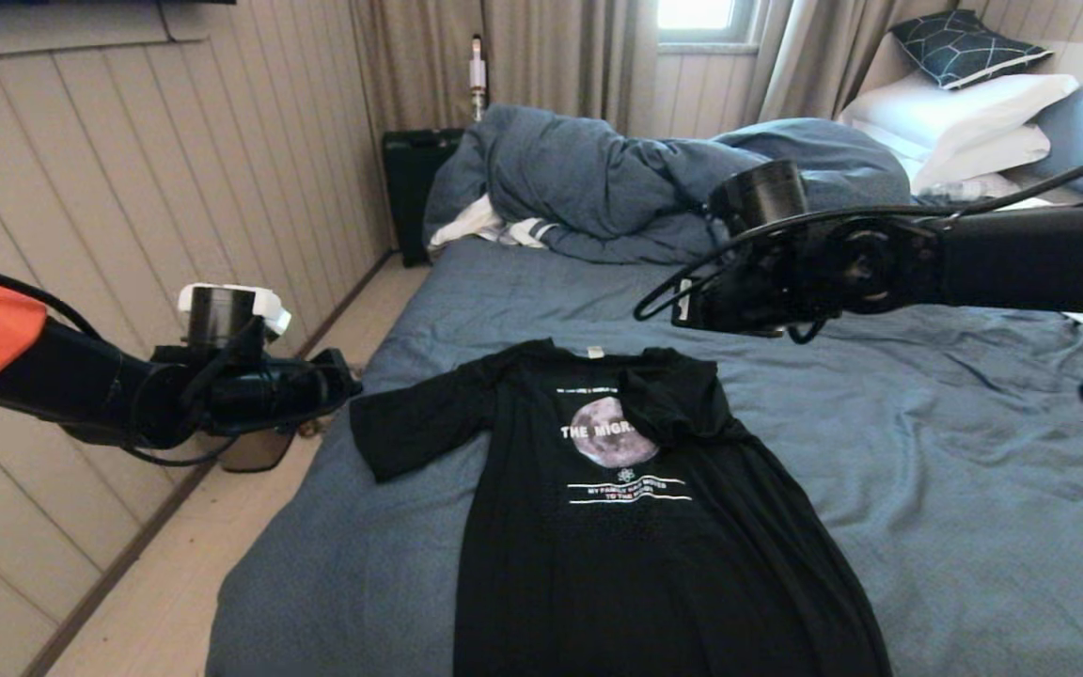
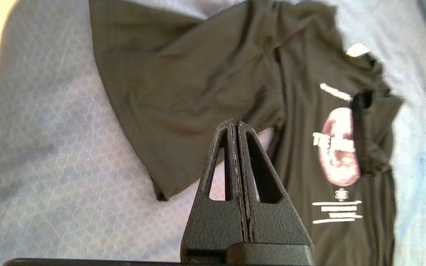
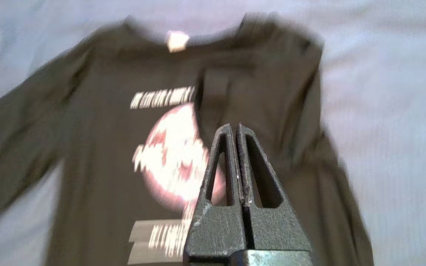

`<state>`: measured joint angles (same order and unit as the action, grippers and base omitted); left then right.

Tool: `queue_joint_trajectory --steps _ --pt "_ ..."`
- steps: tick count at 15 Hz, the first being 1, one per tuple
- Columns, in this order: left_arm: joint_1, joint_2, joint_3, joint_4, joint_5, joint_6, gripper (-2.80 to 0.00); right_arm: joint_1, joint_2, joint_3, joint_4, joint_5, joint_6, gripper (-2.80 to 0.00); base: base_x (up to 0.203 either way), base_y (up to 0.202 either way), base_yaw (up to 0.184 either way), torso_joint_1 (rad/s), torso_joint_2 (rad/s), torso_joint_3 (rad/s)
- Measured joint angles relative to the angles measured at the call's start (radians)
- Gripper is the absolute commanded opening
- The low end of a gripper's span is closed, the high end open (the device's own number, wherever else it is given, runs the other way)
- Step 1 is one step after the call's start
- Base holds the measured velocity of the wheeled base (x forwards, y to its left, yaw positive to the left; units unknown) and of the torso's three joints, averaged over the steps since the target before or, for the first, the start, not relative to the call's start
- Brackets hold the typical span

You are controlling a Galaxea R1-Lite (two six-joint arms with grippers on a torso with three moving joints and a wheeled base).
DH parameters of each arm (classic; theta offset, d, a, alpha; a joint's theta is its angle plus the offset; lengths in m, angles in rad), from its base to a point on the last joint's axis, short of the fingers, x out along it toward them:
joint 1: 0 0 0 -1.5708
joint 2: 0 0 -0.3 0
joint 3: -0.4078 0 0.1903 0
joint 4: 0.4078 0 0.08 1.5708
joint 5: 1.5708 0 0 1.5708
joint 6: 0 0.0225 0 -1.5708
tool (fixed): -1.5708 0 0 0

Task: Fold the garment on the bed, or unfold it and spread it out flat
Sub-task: Fold the black T-shirt

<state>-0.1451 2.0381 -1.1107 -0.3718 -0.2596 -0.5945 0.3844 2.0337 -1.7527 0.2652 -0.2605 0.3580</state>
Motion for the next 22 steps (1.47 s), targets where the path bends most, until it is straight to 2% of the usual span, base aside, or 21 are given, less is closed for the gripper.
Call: queue_joint_trajectory --steps 2,3,11,14,17,20,22 --pt "0.001 0.043 -0.023 0.026 -0.001 0.016 -2.8 -0.008 -0.068 0.039 0.026 0.059 0.008 -2.8 0.0 0.0 0.0 0.0 0.0 0.0" --pt "0.001 0.056 -0.028 0.041 -0.001 0.023 0.0 -0.008 -0.085 0.046 0.025 0.062 0.007 -2.8 0.0 0.0 0.0 0.0 0.0 0.0" --pt "-0.01 0.129 -0.059 0.066 0.013 0.033 0.0 -0.007 -0.107 0.045 0.016 0.07 -0.002 -2.8 0.0 0.0 0.0 0.0 0.0 0.0" --pt "-0.011 0.161 -0.077 0.081 0.074 0.092 0.0 -0.006 -0.109 0.046 0.016 0.073 0.0 -2.8 0.0 0.0 0.0 0.0 0.0 0.0" --pt "-0.016 0.188 -0.089 0.083 0.083 0.095 0.0 -0.007 -0.108 0.044 0.015 0.073 0.002 -2.8 0.0 0.0 0.0 0.0 0.0 0.0" --pt "-0.033 0.22 -0.111 0.077 0.134 0.096 0.0 -0.007 -0.108 0.044 0.014 0.073 0.002 -2.8 0.0 0.0 0.0 0.0 0.0 0.0" --pt "-0.053 0.235 -0.12 0.079 0.144 0.096 0.0 -0.006 -0.109 0.044 0.013 0.074 0.002 -2.8 0.0 0.0 0.0 0.0 0.0 0.0"
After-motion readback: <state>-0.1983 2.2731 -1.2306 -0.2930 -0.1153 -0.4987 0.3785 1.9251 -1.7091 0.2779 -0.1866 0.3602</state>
